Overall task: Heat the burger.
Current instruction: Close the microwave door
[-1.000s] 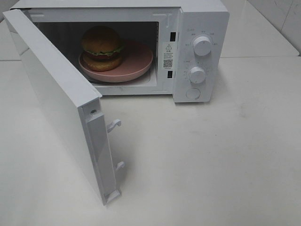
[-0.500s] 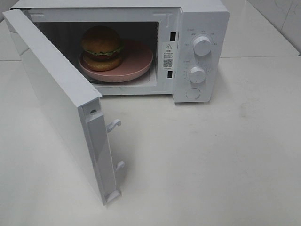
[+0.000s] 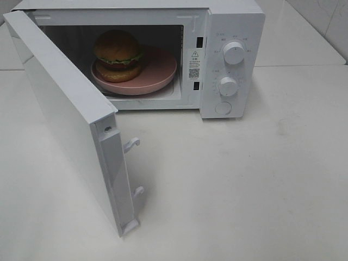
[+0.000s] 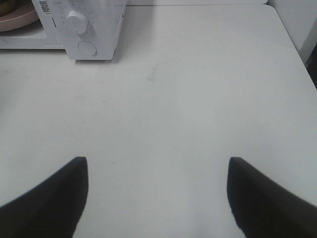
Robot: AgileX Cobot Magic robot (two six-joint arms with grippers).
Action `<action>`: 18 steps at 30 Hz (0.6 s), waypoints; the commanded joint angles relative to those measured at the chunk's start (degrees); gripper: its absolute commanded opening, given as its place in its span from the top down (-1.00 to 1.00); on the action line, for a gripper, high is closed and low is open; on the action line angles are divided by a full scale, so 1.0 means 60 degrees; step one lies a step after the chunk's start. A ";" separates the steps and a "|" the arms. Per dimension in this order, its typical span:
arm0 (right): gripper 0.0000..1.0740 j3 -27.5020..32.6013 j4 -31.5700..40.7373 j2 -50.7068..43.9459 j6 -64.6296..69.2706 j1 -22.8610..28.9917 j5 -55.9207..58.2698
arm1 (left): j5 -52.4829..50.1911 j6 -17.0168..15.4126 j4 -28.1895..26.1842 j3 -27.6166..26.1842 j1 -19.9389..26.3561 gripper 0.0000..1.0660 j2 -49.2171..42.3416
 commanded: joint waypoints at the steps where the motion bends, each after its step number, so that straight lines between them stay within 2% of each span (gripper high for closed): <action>1: -0.40 0.0010 0.0029 -0.0248 -0.0048 -0.0076 -0.0076 | -0.0010 -0.0048 0.0029 0.0019 -0.0019 -0.83 -0.0172; 18: -0.40 0.0010 0.0029 -0.0248 -0.0048 -0.0076 -0.0076 | -0.0010 -0.0086 0.0019 0.0019 -0.0019 -0.83 -0.0172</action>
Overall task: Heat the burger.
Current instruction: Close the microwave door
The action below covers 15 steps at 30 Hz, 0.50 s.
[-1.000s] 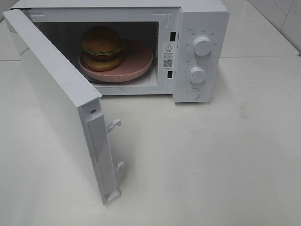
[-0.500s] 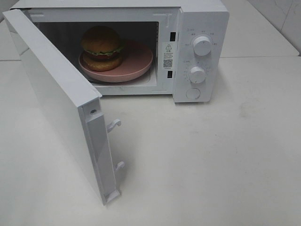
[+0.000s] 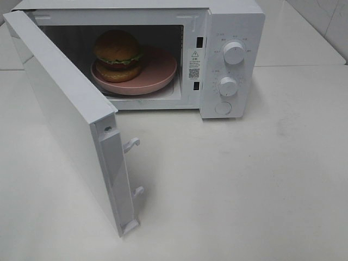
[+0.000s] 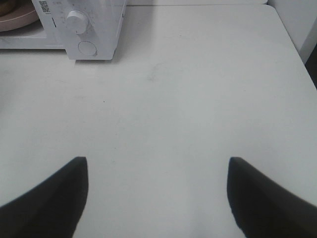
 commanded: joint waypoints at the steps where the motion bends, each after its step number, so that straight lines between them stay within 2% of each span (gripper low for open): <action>1: -0.40 0.0010 0.0029 -0.0248 -0.0048 -0.0076 -0.0076 | -0.0010 -0.0057 0.0019 0.0019 -0.0019 -0.83 -0.0172; 12: -0.40 0.0010 0.0029 -0.0248 -0.0048 -0.0076 -0.0076 | -0.0477 -0.0057 0.0029 -0.0258 -0.0019 -0.83 0.0010; 15: -0.40 0.0010 0.0029 -0.0248 -0.0048 -0.0076 -0.0076 | -0.0840 -0.0048 0.0038 -0.0267 -0.0019 -0.78 0.0525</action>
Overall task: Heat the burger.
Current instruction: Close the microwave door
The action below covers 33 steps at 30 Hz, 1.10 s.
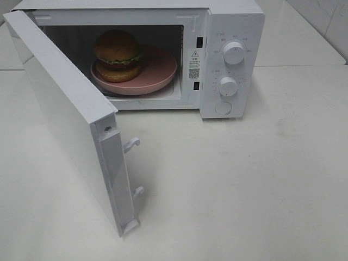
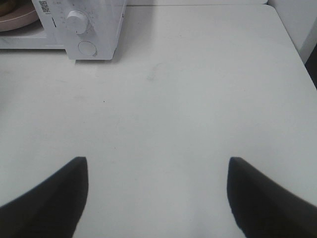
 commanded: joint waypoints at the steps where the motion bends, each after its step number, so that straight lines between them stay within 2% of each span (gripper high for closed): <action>1: -0.40 0.0010 0.0029 -0.0248 -0.0048 -0.0076 -0.0076 | -0.0449 -0.0038 0.0038 -0.0086 -0.0019 -0.74 0.0449; 2: -0.40 0.0010 0.0029 -0.0248 -0.0048 -0.0076 -0.0076 | -0.0697 -0.0038 0.0038 -0.0086 -0.0019 -0.60 0.0773; 4: -0.40 0.0010 0.0029 -0.0248 -0.0048 -0.0076 -0.0076 | -0.0821 -0.0038 0.0038 -0.0086 -0.0019 -0.53 0.0955; 5: -0.40 0.0010 0.0029 -0.0248 -0.0048 -0.0076 -0.0076 | -0.1136 -0.0038 0.0038 -0.0076 -0.0019 -0.32 0.1280; 6: -0.40 0.0010 0.0029 -0.0248 -0.0048 -0.0076 -0.0076 | -0.1136 -0.0038 0.0038 -0.0076 -0.0019 -0.32 0.1280; 7: -0.40 0.0010 0.0029 -0.0248 -0.0048 -0.0076 -0.0076 | -0.1251 -0.0038 0.0038 -0.0076 -0.0019 -0.21 0.1461; 8: -0.40 0.0010 0.0029 -0.0248 -0.0048 -0.0076 -0.0076 | -0.1413 -0.0038 0.0019 -0.0076 -0.0019 0.00 0.1795; 9: -0.40 0.0010 0.0029 -0.0248 -0.0048 -0.0076 -0.0076 | -0.1413 -0.0038 0.0019 -0.0076 -0.0019 0.00 0.1795; 10: -0.40 0.0010 0.0029 -0.0248 -0.0048 -0.0076 -0.0076 | -0.1604 -0.0038 0.0019 -0.0076 -0.0019 0.20 0.2206; 11: -0.40 0.0010 0.0029 -0.0248 -0.0048 -0.0076 -0.0076 | -0.1604 -0.0038 0.0019 -0.0076 -0.0019 0.20 0.2206; 12: -0.40 0.0010 0.0029 -0.0248 -0.0048 -0.0076 -0.0076 | -0.1738 -0.0038 0.0019 -0.0076 -0.0019 0.32 0.2426; 13: -0.40 0.0010 0.0029 -0.0248 -0.0048 -0.0076 -0.0076 | -0.2034 -0.0038 0.0000 -0.0076 -0.0019 0.54 0.2846; 16: -0.40 0.0010 0.0029 -0.0248 -0.0048 -0.0076 -0.0076 | -0.2349 -0.0019 -0.0076 -0.0067 -0.0019 0.64 0.3266; 17: -0.40 0.0010 0.0029 -0.0248 -0.0048 -0.0076 -0.0076 | -0.2531 0.0010 -0.0067 -0.0048 -0.0019 0.88 0.3485; 18: -0.40 0.0010 0.0029 -0.0248 -0.0048 -0.0076 -0.0076 | -0.3037 0.0038 -0.0086 0.0057 -0.0019 1.00 0.3829; 22: -0.40 0.0010 0.0029 -0.0248 -0.0048 -0.0076 -0.0076 | -0.4135 0.0134 -0.0353 0.0401 -0.0019 1.00 0.4278; 23: -0.40 0.0010 0.0029 -0.0248 -0.0048 -0.0076 -0.0076 | -0.5090 0.0430 -0.0688 0.0678 -0.0019 1.00 0.4479; 24: -0.40 0.0010 0.0029 -0.0248 -0.0048 -0.0076 -0.0076 | -0.5090 0.0430 -0.0688 0.0678 -0.0019 1.00 0.4479; 25: -0.40 0.0010 0.0029 -0.0248 -0.0048 -0.0076 -0.0076 | -0.5605 0.0668 -0.0945 0.0859 -0.0019 1.00 0.4565; 26: -0.40 0.0010 0.0029 -0.0248 -0.0048 -0.0076 -0.0076 | -0.6522 0.1194 -0.1547 0.1232 -0.0019 1.00 0.4717; 27: -0.40 0.0010 0.0029 -0.0248 -0.0048 -0.0076 -0.0076 | -0.6522 0.1194 -0.1547 0.1232 -0.0019 1.00 0.4717; 28: -0.40 0.0010 0.0029 -0.0248 -0.0048 -0.0076 -0.0076 | -0.6895 0.1461 -0.1795 0.1375 -0.0019 1.00 0.4784; 29: -0.40 0.0010 0.0029 -0.0248 -0.0048 -0.0076 -0.0076 | -0.7830 0.2149 -0.2349 0.1748 -0.0019 1.00 0.4947; 30: -0.40 0.0010 0.0029 -0.0248 -0.0048 -0.0076 -0.0076 | -0.7830 0.2149 -0.2349 0.1748 -0.0019 1.00 0.4947; 31: -0.40 0.0010 0.0029 -0.0248 -0.0048 -0.0076 -0.0076 | -0.8633 0.2664 -0.2731 0.2063 -0.0019 1.00 0.5080; 33: -0.40 0.0010 0.0029 -0.0248 -0.0048 -0.0076 -0.0076 | -0.8909 0.2788 -0.2865 0.2225 -0.0019 1.00 0.5157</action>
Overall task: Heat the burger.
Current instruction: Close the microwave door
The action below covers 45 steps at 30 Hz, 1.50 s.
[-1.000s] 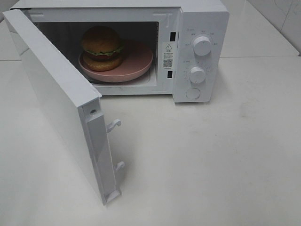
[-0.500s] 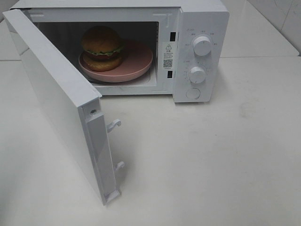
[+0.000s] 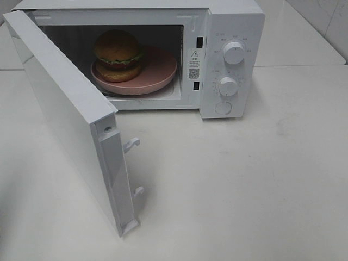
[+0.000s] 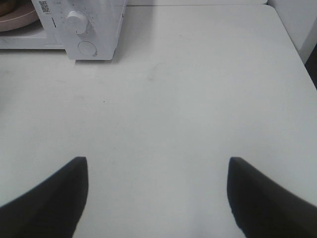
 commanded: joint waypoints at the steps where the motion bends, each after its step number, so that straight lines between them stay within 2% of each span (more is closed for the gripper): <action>1: -0.40 0.0010 0.0029 -0.0248 -0.0048 -0.0076 -0.0076 | -0.1738 0.0745 -0.0735 0.0621 -0.0019 1.00 0.0325; 3: -0.40 0.0010 0.0029 -0.0248 -0.0048 -0.0076 -0.0076 | -0.2024 0.0764 -0.0735 0.0764 -0.0019 1.00 0.0420; 6: -0.40 0.0010 0.0029 -0.0248 -0.0048 -0.0076 -0.0076 | -0.3380 0.0745 -0.0707 0.1280 -0.0019 1.00 0.0726; 10: -0.40 0.0010 0.0029 -0.0248 -0.0048 -0.0076 -0.0076 | -0.4020 0.0563 -0.0583 0.1471 -0.0095 1.00 0.0945; 12: -0.40 0.0010 0.0029 -0.0248 -0.0048 -0.0076 -0.0076 | -0.4345 0.0392 0.0086 0.1480 -0.0401 1.00 0.1394; 13: -0.40 0.0010 0.0029 -0.0248 -0.0048 -0.0076 -0.0076 | -0.4345 0.0392 0.0086 0.1480 -0.0401 1.00 0.1394; 14: -0.40 0.0010 0.0029 -0.0248 -0.0048 -0.0076 -0.0076 | -0.4603 0.0057 0.0697 0.1480 -0.0668 1.00 0.1767; 15: -0.40 0.0010 0.0029 -0.0248 -0.0048 -0.0076 -0.0076 | -0.4603 0.0057 0.0697 0.1480 -0.0668 1.00 0.1767; 16: -0.40 0.0010 0.0029 -0.0248 -0.0048 -0.0076 -0.0076 | -0.5004 -0.0382 0.1222 0.1480 -0.0955 1.00 0.2225; 18: -0.40 0.0010 0.0029 -0.0248 -0.0048 -0.0076 -0.0076 | -0.5176 -0.0592 0.1432 0.1480 -0.1070 1.00 0.2406; 19: -0.40 0.0010 0.0029 -0.0248 -0.0048 -0.0076 -0.0076 | -0.5500 -0.1022 0.1833 0.1480 -0.1261 1.00 0.2893; 20: -0.40 0.0010 0.0029 -0.0248 -0.0048 -0.0076 -0.0076 | -0.5500 -0.1022 0.1833 0.1480 -0.1261 1.00 0.2893; 22: -0.40 0.0010 0.0029 -0.0248 -0.0048 -0.0076 -0.0076 | -0.6045 -0.1690 0.2597 0.1480 -0.1509 1.00 0.3591; 23: -0.40 0.0010 0.0029 -0.0248 -0.0048 -0.0076 -0.0076 | -0.6045 -0.1690 0.2597 0.1480 -0.1509 1.00 0.3591; 24: -0.40 0.0010 0.0029 -0.0248 -0.0048 -0.0076 -0.0076 | -0.6455 -0.2196 0.3113 0.1480 -0.1652 1.00 0.4049; 25: -0.40 0.0010 0.0029 -0.0248 -0.0048 -0.0076 -0.0076 | -0.6704 -0.2473 0.3371 0.1480 -0.1709 1.00 0.4288; 26: -0.40 0.0010 0.0029 -0.0248 -0.0048 -0.0076 -0.0076 | -0.6704 -0.2473 0.3371 0.1480 -0.1709 1.00 0.4288; 27: -0.40 0.0010 0.0029 -0.0248 -0.0048 -0.0076 -0.0076 | -0.7152 -0.2922 0.3839 0.1480 -0.1843 1.00 0.4765; 28: -0.40 0.0010 0.0029 -0.0248 -0.0048 -0.0076 -0.0076 | -0.7152 -0.2922 0.3839 0.1480 -0.1843 1.00 0.4765; 29: -0.40 0.0010 0.0029 -0.0248 -0.0048 -0.0076 -0.0076 | -0.7630 -0.3361 0.4335 0.1480 -0.1958 1.00 0.5204; 33: -0.40 0.0010 0.0029 -0.0248 -0.0048 -0.0076 -0.0076 | -0.8384 -0.3867 0.5042 0.1299 -0.2320 1.00 0.6293; 39: -0.40 0.0010 0.0029 -0.0248 -0.0048 -0.0076 -0.0076 | -0.8757 -0.3915 0.5042 0.1012 -0.2922 1.00 0.7066; 40: -0.40 0.0010 0.0029 -0.0248 -0.0048 -0.0076 -0.0076 | -0.8909 -0.3915 0.4985 0.0898 -0.3295 1.00 0.7363; 41: -0.40 0.0010 0.0029 -0.0248 -0.0048 -0.0076 -0.0076 | -0.9158 -0.3887 0.4756 0.0831 -0.3667 1.00 0.7668; 44: -0.40 0.0010 0.0029 -0.0248 -0.0048 -0.0076 -0.0076 | -0.9282 -0.3858 0.4555 0.0802 -0.3839 1.00 0.7850; 45: -0.40 0.0010 0.0029 -0.0248 -0.0048 -0.0076 -0.0076 | -0.9568 -0.3848 0.4183 0.0773 -0.4154 1.00 0.8184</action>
